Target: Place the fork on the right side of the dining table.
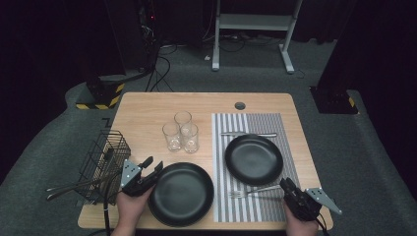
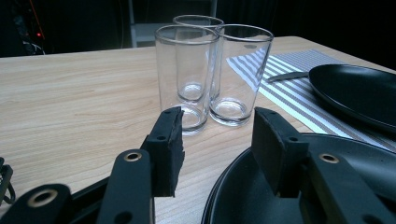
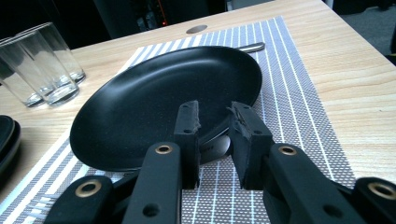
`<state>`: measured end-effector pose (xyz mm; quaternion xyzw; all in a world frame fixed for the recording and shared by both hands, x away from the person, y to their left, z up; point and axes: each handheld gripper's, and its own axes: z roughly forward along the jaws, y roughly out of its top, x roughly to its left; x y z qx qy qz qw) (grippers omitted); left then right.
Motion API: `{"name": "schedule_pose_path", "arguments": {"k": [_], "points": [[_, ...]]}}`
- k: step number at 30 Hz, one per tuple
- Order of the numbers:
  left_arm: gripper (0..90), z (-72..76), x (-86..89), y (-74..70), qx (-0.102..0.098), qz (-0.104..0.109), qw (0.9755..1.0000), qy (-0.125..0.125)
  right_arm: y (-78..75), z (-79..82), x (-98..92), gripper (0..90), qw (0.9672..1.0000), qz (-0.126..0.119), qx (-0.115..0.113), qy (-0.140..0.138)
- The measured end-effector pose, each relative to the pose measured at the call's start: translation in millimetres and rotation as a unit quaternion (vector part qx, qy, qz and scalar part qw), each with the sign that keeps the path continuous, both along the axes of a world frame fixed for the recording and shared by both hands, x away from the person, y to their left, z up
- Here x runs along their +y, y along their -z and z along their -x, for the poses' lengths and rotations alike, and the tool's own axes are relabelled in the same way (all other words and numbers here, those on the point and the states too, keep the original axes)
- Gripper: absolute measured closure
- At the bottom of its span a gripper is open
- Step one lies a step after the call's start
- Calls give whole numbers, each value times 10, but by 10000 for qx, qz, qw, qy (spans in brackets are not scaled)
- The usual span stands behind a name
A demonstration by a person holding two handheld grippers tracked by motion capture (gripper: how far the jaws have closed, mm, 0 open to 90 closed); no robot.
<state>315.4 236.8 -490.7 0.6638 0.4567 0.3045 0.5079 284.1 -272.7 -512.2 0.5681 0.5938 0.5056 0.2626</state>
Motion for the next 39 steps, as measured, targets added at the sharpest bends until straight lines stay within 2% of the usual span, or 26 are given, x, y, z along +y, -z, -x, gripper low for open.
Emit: {"name": "schedule_pose_path", "arguments": {"k": [7, 13, 28, 39], "points": [[533, 3, 2, 4, 5, 11, 10000, -5, -5, -5, -18, 733, 10000, 18, -17, 64], [533, -1, 2, 20, 43, 16, 10000, 1, -18, -6, 13, 734, 10000, 71, -41, 10], [537, 4, 4, 20, 46, -21, 10000, -4, -44, 1, 259, 737, 9988, 304, -128, -374], [544, 1, -3, 25, 57, -128, 9999, 31, -35, -34, 514, 740, 9961, 465, -123, -744]]}}
